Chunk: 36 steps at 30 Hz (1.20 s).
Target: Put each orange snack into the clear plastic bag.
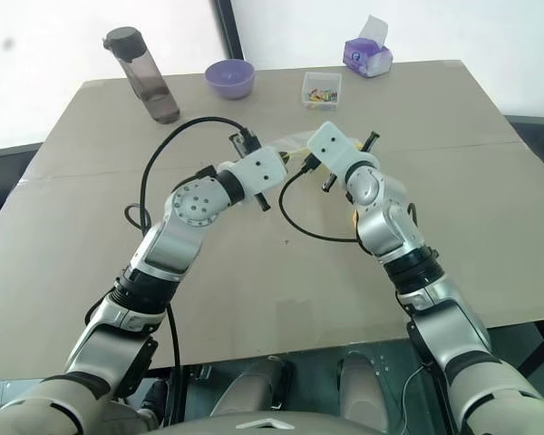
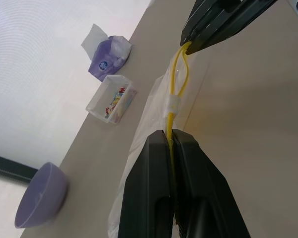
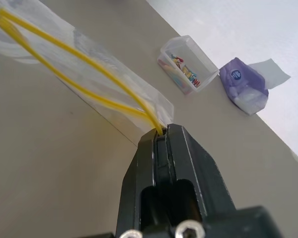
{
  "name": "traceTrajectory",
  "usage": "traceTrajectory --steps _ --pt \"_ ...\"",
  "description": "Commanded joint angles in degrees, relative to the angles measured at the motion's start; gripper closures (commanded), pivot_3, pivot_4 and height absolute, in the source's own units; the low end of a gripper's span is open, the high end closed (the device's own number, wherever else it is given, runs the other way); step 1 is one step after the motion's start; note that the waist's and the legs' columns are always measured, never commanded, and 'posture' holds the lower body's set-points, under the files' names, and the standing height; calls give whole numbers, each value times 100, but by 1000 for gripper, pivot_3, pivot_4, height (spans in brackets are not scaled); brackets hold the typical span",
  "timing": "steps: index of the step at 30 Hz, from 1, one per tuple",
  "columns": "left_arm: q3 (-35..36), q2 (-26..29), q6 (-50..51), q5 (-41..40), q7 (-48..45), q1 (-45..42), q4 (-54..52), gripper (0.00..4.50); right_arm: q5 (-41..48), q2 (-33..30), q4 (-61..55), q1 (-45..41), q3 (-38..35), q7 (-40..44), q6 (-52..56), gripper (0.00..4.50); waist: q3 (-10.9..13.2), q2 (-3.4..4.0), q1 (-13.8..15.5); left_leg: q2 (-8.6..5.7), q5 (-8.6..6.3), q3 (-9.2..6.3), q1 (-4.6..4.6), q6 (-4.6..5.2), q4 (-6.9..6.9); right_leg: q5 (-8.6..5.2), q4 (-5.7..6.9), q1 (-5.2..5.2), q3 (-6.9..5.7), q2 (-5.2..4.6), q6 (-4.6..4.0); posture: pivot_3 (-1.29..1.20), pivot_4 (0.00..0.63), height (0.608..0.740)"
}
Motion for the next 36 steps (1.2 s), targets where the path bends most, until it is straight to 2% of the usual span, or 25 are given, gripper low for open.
traceTrajectory --steps 1,4,11,12,13,14,15,16,17,22,36 --pt "14 -13 -84 73 78 -9 -52 4500 42 11 -357 -8 -115 18 34 3623 0 0 -2 0 0 0 0 0 0 0 0 0 0 0 0 0 150 740" --pt "48 -60 -27 36 91 24 -60 4500 85 -39 -439 29 -130 136 98 2313 0 0 1 0 0 0 0 0 0 0 0 0 0 0 0 0 150 740" --pt "395 -423 260 -399 247 183 -61 4500 688 323 -1070 206 -805 102 891 2313 0 0 1 0 0 -1 -1 0 1 0 1 0 0 0 0 0 150 740" --pt "450 -471 248 -464 290 210 -51 4500 803 420 -1145 219 -949 56 1035 2699 0 0 0 0 0 -1 -1 0 1 0 2 0 0 0 0 0 150 740" --pt "518 -530 277 -548 336 242 -47 4500 903 495 -1216 234 -1065 21 1165 2824 0 0 1 0 0 -1 -1 0 1 0 3 0 0 0 0 0 150 740" --pt "587 -587 311 -641 357 281 -54 4500 1028 573 -1294 259 -1184 34 1318 3155 0 0 6 0 0 -1 -1 0 1 0 3 0 0 0 0 0 150 740" --pt "630 -617 302 -716 366 312 -60 4500 1162 657 -1367 280 -1301 42 1469 3578 0 0 8 0 0 -3 -1 0 2 0 3 0 -1 0 0 0 150 740" --pt "652 -623 276 -760 362 338 -73 4500 1363 811 -1454 274 -1493 34 1703 4212 0 0 5 0 0 -2 -1 0 2 0 2 1 0 -1 0 0 150 740" --pt "672 -631 274 -793 357 361 -86 4500 1555 959 -1528 249 -1673 24 1925 4446 0 0 5 0 0 -1 -1 0 2 0 3 1 0 -1 0 0 150 740" --pt "683 -610 233 -864 352 380 -97 4500 2254 1358 -1729 64 -2167 4 2658 4446 0 1 7 0 0 -2 -1 0 2 0 4 0 0 -1 0 0 150 740" --pt "434 -507 35 -792 189 488 -171 4500 2880 1209 -1510 -145 -2014 -358 2659 4446 -1 2 -2 -1 0 -1 -1 0 2 0 4 0 1 -2 0 0 150 740"
